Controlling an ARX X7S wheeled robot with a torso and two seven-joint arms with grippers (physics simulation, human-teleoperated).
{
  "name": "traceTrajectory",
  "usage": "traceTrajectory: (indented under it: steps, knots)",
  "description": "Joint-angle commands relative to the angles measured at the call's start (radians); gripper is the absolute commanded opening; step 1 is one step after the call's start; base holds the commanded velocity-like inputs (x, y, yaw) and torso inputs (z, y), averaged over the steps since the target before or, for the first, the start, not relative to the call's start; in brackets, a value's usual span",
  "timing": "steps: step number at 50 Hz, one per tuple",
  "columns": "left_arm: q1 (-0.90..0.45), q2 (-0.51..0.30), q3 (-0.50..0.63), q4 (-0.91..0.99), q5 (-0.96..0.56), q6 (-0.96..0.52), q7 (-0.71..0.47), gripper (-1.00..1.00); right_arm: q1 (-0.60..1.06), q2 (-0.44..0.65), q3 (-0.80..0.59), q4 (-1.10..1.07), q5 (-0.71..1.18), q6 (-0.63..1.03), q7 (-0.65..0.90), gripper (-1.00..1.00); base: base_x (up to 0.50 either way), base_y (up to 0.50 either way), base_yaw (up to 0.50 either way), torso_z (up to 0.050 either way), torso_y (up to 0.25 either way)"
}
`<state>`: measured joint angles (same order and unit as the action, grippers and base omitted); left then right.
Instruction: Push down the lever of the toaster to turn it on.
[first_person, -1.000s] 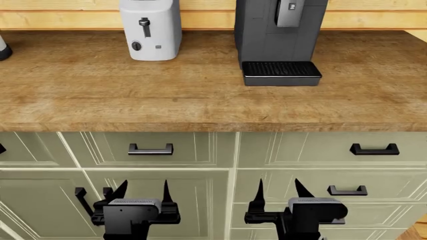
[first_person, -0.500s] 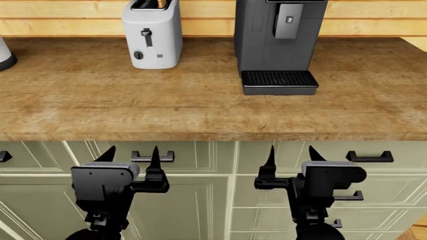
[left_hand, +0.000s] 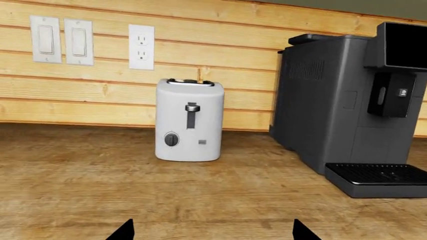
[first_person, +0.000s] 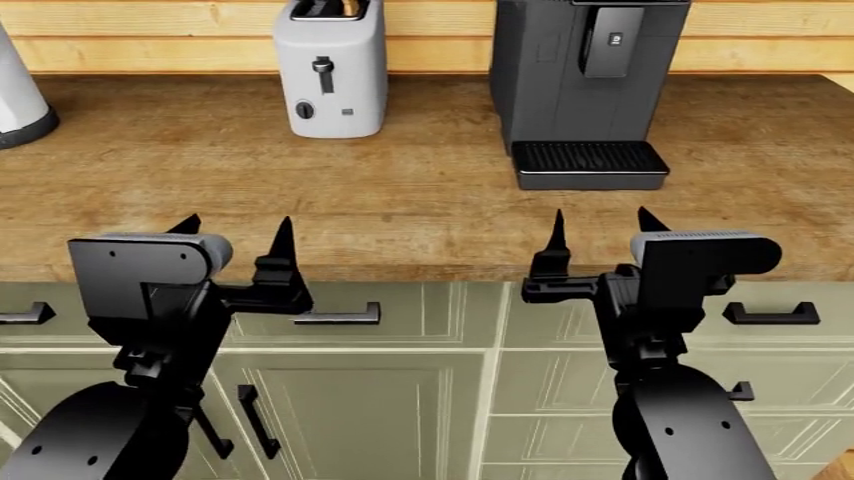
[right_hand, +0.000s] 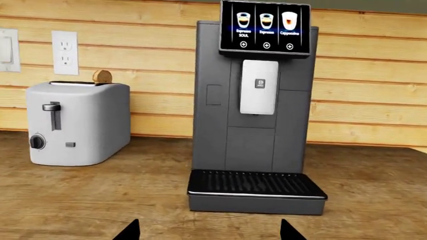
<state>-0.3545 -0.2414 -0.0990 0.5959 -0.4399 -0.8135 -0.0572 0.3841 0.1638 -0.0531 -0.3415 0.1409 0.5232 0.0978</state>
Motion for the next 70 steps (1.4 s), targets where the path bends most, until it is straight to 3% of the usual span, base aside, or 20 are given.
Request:
traceTrajectory:
  steps: [1,51,70]
  knots:
    - [-0.005,-0.009,-0.035,0.031,-0.039,-0.046,-0.01,1.0,0.015,0.007,-0.014,-0.019,0.018,0.019,-0.007,1.0,0.0,0.5,0.0,0.0,0.0]
    - [0.012,-0.035,0.01,0.04,-0.037,-0.026,-0.03,1.0,-0.01,0.032,-0.028,-0.03,0.057,0.006,0.009,1.0,0.0,0.5,0.0,0.0,0.0]
    - [0.014,-0.041,0.019,0.043,-0.043,-0.025,-0.039,1.0,-0.011,0.037,-0.014,-0.033,0.08,0.009,0.024,1.0,0.21,0.02,0.0,0.0,0.0]
